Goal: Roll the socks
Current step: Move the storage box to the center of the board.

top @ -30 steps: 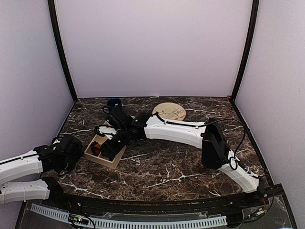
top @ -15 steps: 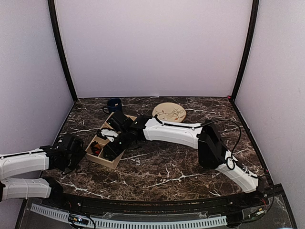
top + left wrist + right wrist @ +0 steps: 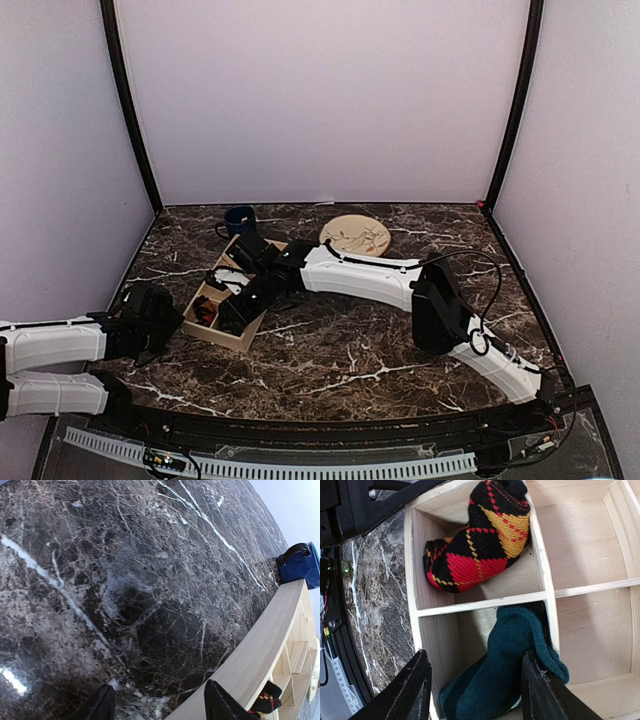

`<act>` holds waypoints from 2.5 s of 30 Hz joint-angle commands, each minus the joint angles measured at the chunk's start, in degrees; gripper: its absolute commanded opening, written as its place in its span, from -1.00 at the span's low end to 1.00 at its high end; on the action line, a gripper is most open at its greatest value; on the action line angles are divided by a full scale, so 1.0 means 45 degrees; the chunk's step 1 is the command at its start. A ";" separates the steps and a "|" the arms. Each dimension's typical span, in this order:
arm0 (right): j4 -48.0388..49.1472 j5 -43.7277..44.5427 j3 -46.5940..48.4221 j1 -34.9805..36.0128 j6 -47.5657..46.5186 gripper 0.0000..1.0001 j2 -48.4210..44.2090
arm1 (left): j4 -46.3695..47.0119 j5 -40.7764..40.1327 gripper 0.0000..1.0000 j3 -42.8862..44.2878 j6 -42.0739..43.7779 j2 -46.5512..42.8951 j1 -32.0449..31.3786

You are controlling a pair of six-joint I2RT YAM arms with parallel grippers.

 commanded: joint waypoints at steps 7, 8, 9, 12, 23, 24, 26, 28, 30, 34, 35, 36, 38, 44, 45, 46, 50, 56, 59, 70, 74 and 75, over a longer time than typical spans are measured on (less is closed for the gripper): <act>-0.1375 0.0638 0.0134 -0.0306 0.0713 0.08 0.0812 | 0.1126 0.1946 0.11 -0.0399 0.0966 0.0396 -0.0004; -0.1457 0.0723 0.0101 -0.0322 0.0787 0.07 0.0814 | 0.1134 0.2041 0.09 -0.0446 0.0953 0.0341 -0.0002; -0.1518 0.0832 0.0060 -0.0341 0.0833 0.07 0.0815 | 0.1162 0.2121 0.06 -0.0513 0.0944 0.0286 -0.0002; -0.1968 0.1443 0.0064 -0.0404 0.0997 0.05 0.0858 | 0.1194 0.2293 -0.02 -0.0718 0.0876 0.0003 -0.0006; -0.3205 0.3345 -0.0222 -0.0528 0.0901 0.00 0.1022 | 0.1323 0.2714 -0.10 -0.1467 0.0803 -0.1186 0.0003; -0.3314 0.3467 -0.0237 -0.0533 0.0877 0.00 0.1051 | 0.1374 0.2772 -0.10 -0.1505 0.0821 -0.1199 0.0004; -0.3551 0.3619 -0.0232 -0.0528 0.0844 -0.02 0.1137 | 0.1487 0.2870 -0.10 -0.1521 0.0868 -0.1174 -0.0007; -0.3823 0.3766 -0.0173 -0.0538 0.0803 -0.06 0.1229 | 0.1575 0.2939 -0.10 -0.1511 0.0910 -0.1097 0.0003; -0.4074 0.3816 -0.0164 -0.0528 0.0776 -0.12 0.1253 | 0.1678 0.3017 -0.11 -0.1523 0.0939 -0.1058 -0.0005; -0.4516 0.3656 -0.0227 -0.0528 0.0791 -0.28 0.1146 | 0.1912 0.3167 -0.11 -0.1528 0.0957 -0.0932 0.0000; -0.4694 0.3645 -0.0228 -0.0533 0.0797 -0.30 0.1120 | 0.1933 0.3192 -0.11 -0.1532 0.0974 -0.0911 -0.0004; -0.4889 0.3611 -0.0228 -0.0528 0.0776 -0.31 0.1100 | 0.1953 0.3208 -0.11 -0.1528 0.0993 -0.0894 -0.0002; -0.5296 0.3598 -0.0237 -0.0528 0.0759 -0.35 0.1044 | 0.1937 0.3225 -0.12 -0.1519 0.1019 -0.0934 0.0000; -0.5472 0.3135 -0.0841 -0.0528 0.0872 -0.44 0.0432 | 0.1888 0.3274 -0.12 -0.1587 0.1002 -0.1221 -0.0007; -0.5414 0.2964 -0.0893 -0.0538 0.0885 -0.46 0.0337 | 0.1864 0.3274 -0.12 -0.1586 0.1019 -0.1272 0.0003; -0.5311 0.2750 -0.0992 -0.0546 0.0923 -0.49 0.0225 | 0.1827 0.3257 -0.12 -0.1580 0.1021 -0.1325 -0.0006; -0.4865 0.2900 -0.1081 -0.0547 0.1246 -0.39 -0.0200 | 0.1696 0.3240 -0.12 -0.1593 0.1076 -0.1606 0.0004; -0.3392 0.3960 -0.2325 -0.0595 0.1535 -0.02 -0.1601 | 0.1591 0.3140 -0.12 -0.1578 0.1114 -0.1929 -0.0002; -0.2524 0.4396 -0.3053 -0.0625 0.1585 0.01 -0.2387 | 0.1452 0.3062 -0.12 -0.1513 0.1192 -0.2009 0.0008; -0.0597 0.4458 -0.4080 -0.0510 0.0962 0.03 -0.3887 | 0.1137 0.2661 -0.11 -0.1077 0.1435 -0.2138 -0.0005; -0.0289 0.4469 -0.4359 -0.0470 0.0909 0.04 -0.4365 | 0.1128 0.2570 -0.11 -0.0834 0.1647 -0.1940 -0.0006; -0.0288 0.4503 -0.4404 -0.0445 0.0878 0.04 -0.4457 | 0.1108 0.2539 -0.11 -0.0759 0.1690 -0.1911 -0.0002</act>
